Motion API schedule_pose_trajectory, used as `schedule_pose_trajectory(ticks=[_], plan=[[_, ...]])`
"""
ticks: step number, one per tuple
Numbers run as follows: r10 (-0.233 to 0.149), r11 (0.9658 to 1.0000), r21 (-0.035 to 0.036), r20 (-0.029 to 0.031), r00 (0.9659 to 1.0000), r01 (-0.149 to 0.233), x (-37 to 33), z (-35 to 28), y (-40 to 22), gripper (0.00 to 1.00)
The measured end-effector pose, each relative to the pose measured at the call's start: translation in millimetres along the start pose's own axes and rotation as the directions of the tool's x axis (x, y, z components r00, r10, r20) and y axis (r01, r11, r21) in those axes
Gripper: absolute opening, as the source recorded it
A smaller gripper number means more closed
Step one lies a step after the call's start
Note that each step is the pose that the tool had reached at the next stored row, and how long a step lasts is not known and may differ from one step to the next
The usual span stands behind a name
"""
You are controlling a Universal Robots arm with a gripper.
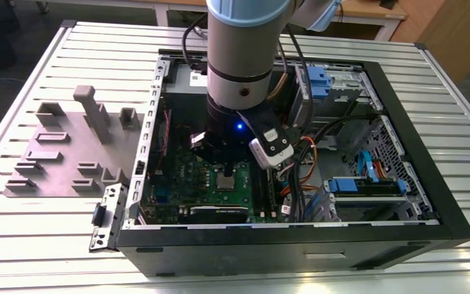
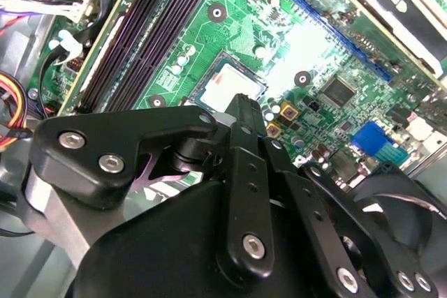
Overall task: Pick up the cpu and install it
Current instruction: 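Close the cpu cover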
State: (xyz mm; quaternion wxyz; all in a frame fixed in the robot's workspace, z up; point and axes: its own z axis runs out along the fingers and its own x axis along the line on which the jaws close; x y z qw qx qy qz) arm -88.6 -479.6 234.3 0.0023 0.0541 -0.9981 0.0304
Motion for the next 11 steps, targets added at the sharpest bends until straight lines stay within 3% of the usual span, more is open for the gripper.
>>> schedule_pose_trajectory(ticks=[11], plan=[[-0.007,1.0000,-0.0001,0.0024,1.0000,0.007,0.0,-3.4,-0.2,0.11]])
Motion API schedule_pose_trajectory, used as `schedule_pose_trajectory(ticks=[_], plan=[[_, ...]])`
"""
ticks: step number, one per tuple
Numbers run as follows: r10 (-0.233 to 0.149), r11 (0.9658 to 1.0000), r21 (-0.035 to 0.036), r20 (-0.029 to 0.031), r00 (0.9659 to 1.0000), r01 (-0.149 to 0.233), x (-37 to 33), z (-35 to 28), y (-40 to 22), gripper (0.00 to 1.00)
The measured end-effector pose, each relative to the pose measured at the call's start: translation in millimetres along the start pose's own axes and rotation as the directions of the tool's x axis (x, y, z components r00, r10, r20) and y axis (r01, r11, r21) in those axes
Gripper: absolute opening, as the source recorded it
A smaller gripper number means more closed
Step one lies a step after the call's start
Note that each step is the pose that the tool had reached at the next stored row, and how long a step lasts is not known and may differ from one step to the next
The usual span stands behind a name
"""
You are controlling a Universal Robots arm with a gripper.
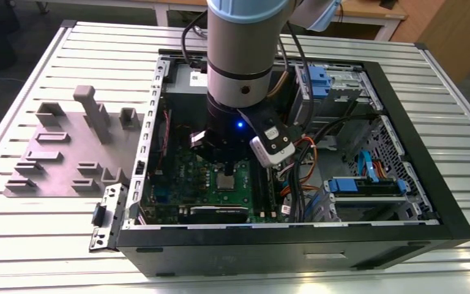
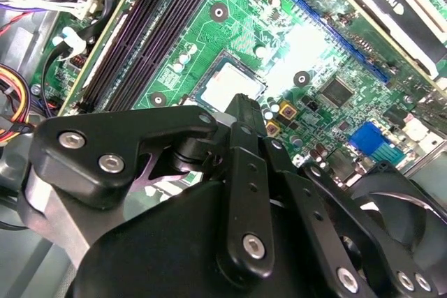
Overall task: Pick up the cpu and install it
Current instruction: 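Close the cpu cover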
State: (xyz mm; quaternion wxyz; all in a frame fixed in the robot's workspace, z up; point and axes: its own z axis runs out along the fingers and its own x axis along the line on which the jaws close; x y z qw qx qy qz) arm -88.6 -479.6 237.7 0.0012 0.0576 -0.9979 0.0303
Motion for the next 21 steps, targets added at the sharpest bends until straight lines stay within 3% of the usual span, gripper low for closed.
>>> schedule_pose_trajectory(ticks=[14,17,21], plan=[[-0.007,1.0000,0.0006,0.0030,1.0000,0.007,0.0,-0.1,0.0,0.11],[-0.045,0.9990,0.0009,0.0052,0.9990,0.045,0.0,0.0,0.0,0.11],[-0.110,0.9940,0.0015,0.0092,0.9939,0.110,0.0,0.2,0.0,0.11]])
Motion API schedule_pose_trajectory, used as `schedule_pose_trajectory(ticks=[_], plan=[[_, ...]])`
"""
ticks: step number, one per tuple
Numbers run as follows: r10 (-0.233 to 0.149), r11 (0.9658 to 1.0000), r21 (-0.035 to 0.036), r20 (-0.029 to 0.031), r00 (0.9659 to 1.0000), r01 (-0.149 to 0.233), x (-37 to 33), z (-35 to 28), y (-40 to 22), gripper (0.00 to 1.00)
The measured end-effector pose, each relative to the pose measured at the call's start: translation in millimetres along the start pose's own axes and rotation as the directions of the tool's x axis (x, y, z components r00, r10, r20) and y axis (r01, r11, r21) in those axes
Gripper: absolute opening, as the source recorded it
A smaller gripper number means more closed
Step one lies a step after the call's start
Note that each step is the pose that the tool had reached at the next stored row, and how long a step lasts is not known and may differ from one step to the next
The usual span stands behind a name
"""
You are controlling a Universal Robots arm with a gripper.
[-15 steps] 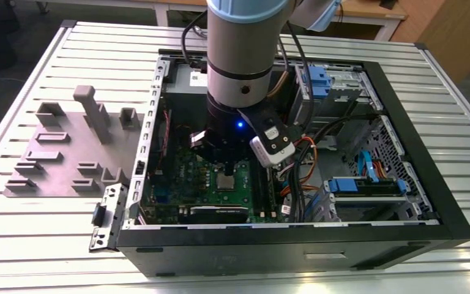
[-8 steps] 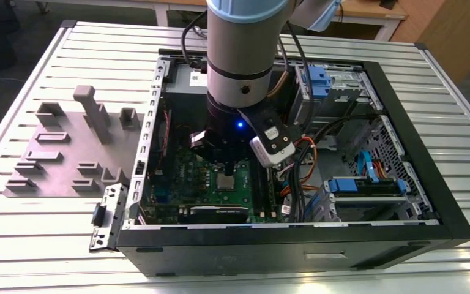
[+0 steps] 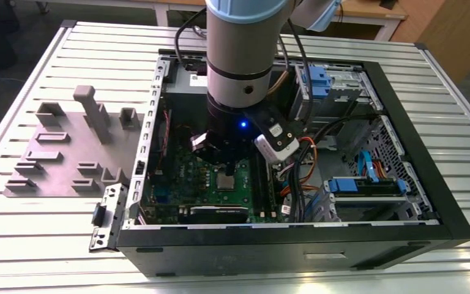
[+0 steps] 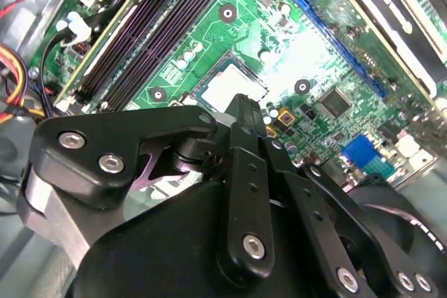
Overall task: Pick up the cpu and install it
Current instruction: 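Close the cpu cover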
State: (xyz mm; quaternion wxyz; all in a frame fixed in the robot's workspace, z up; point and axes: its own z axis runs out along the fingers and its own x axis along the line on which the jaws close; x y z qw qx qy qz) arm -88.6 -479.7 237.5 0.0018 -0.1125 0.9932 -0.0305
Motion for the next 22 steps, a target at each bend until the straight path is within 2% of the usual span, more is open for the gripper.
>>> schedule_pose_trajectory(ticks=[3,9,22], plan=[[-0.022,0.9998,0.0000,0.0013,0.9998,0.022,0.0,0.0,0.0,0.11],[-0.022,0.9998,0.0000,0.0014,0.9998,0.022,-3.2,0.1,0.1,0.11],[-0.022,0.9998,0.0001,0.0013,0.9998,0.022,-3.6,0.1,0.0,0.11]])
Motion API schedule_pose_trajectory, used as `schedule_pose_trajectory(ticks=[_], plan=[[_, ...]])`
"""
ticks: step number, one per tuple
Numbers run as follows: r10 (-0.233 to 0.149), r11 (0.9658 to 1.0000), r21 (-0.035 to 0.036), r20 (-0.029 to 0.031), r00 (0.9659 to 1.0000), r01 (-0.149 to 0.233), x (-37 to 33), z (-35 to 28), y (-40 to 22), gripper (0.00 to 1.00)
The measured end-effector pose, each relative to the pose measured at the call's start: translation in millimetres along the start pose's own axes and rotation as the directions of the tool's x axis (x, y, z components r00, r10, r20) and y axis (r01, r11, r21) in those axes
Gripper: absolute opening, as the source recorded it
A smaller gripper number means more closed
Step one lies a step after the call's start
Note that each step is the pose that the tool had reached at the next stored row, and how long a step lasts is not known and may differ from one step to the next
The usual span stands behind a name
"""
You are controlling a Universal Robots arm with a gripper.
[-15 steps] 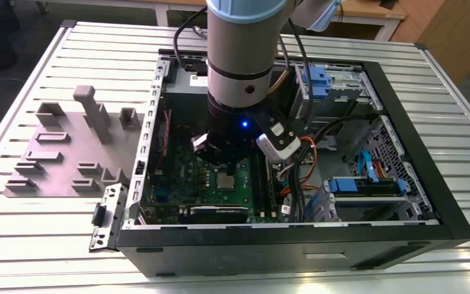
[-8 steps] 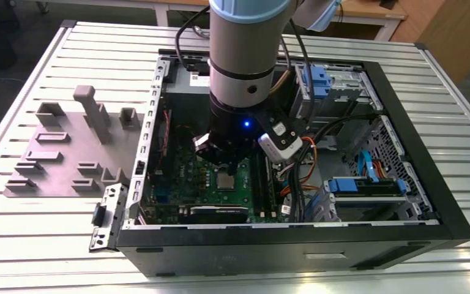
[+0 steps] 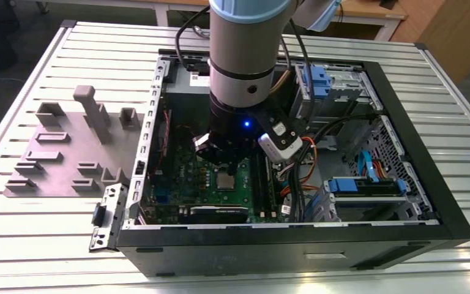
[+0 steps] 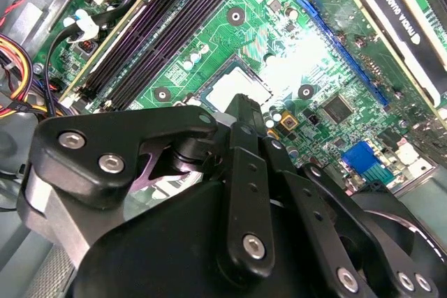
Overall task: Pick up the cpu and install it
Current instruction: 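Close the cpu cover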
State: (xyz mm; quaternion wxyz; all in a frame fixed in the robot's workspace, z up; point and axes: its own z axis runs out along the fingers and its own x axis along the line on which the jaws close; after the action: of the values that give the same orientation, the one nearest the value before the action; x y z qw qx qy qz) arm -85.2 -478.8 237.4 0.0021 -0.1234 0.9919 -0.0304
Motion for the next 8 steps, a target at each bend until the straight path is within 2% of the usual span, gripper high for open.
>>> schedule_pose_trajectory(ticks=[3,6,8], plan=[[-0.007,1.0000,0.0000,0.0004,1.0000,0.007,-0.4,0.0,-0.1,0.11],[-0.053,0.9986,0.0003,0.0032,0.9986,0.053,-0.4,0.1,-0.1,0.11],[-0.090,0.9959,0.0006,0.0054,0.9959,0.090,-0.4,0.2,-0.1,0.11]])
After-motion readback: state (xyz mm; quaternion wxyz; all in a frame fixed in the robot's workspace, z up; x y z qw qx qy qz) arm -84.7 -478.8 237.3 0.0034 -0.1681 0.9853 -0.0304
